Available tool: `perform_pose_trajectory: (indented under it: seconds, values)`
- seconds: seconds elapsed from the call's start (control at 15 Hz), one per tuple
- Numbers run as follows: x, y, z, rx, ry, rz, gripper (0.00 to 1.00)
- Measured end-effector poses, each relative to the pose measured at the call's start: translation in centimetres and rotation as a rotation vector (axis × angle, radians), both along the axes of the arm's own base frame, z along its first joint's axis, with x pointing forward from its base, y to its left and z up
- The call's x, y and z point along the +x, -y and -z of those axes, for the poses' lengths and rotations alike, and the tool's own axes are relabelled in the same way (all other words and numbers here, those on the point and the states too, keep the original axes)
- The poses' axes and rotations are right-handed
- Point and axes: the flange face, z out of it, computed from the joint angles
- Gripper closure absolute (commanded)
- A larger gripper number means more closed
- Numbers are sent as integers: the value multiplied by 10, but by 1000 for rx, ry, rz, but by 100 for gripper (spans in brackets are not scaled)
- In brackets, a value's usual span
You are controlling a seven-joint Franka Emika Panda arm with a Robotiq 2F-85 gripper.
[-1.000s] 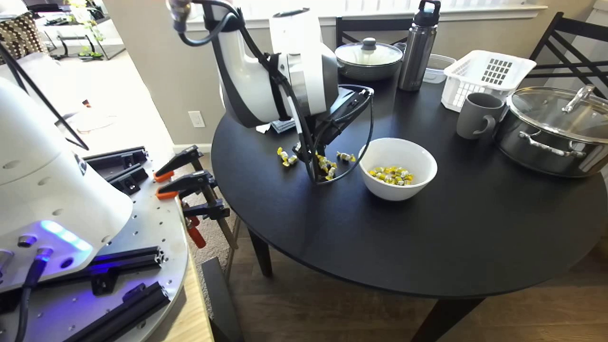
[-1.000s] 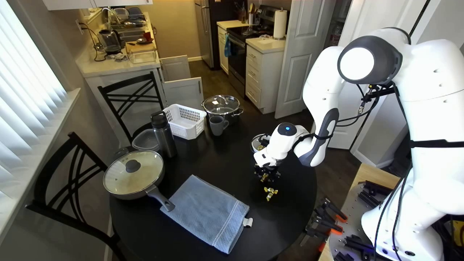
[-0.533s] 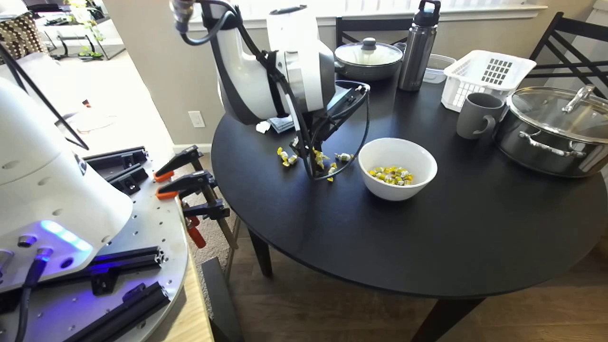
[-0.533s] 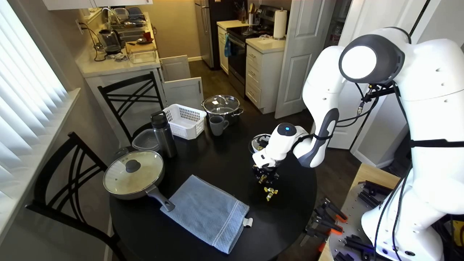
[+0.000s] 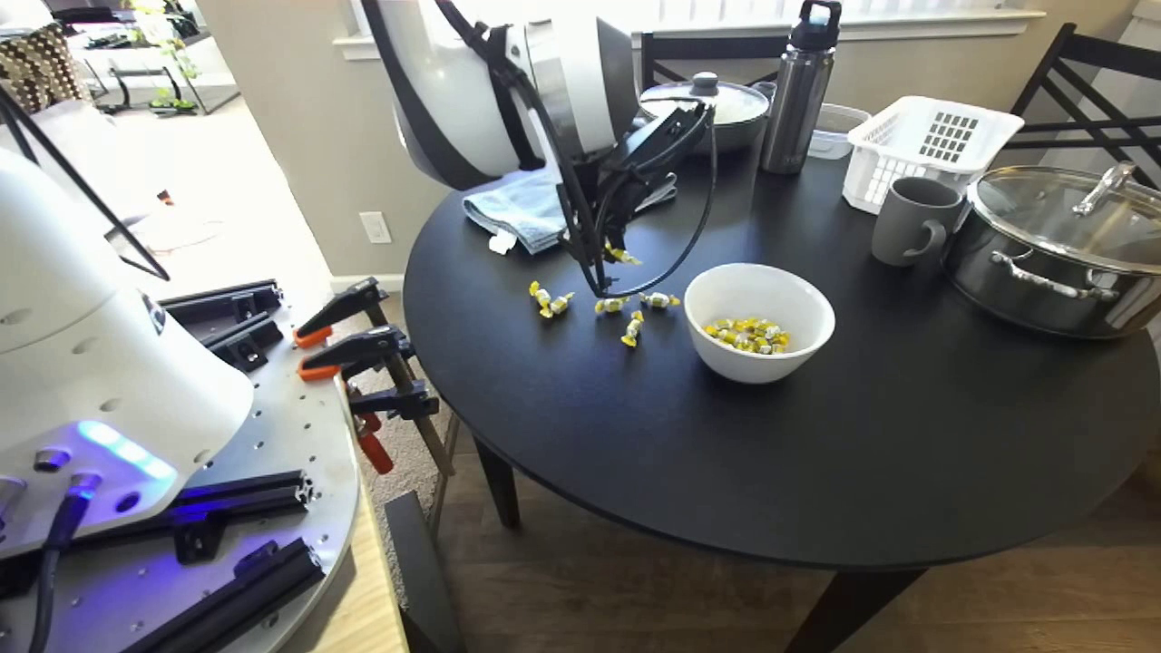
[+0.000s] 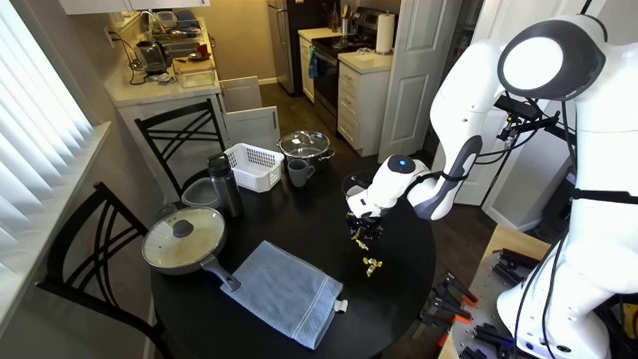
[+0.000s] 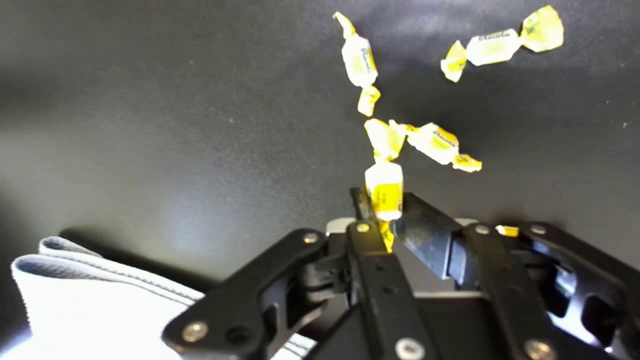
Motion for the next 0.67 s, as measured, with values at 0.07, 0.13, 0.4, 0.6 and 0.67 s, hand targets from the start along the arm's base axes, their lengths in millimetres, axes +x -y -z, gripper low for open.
perform_pose_trajectory:
  seconds: [0.07, 0.13, 0.4, 0.6, 0.67]
  values:
    - [2, 3, -8, -8, 14, 6, 95]
    - [4, 8, -15, -15, 27, 14, 95]
    - [14, 41, -43, -69, 83, 76, 95]
    - [23, 82, -68, -125, 134, 161, 95]
    - [27, 96, -75, -142, 149, 191, 95]
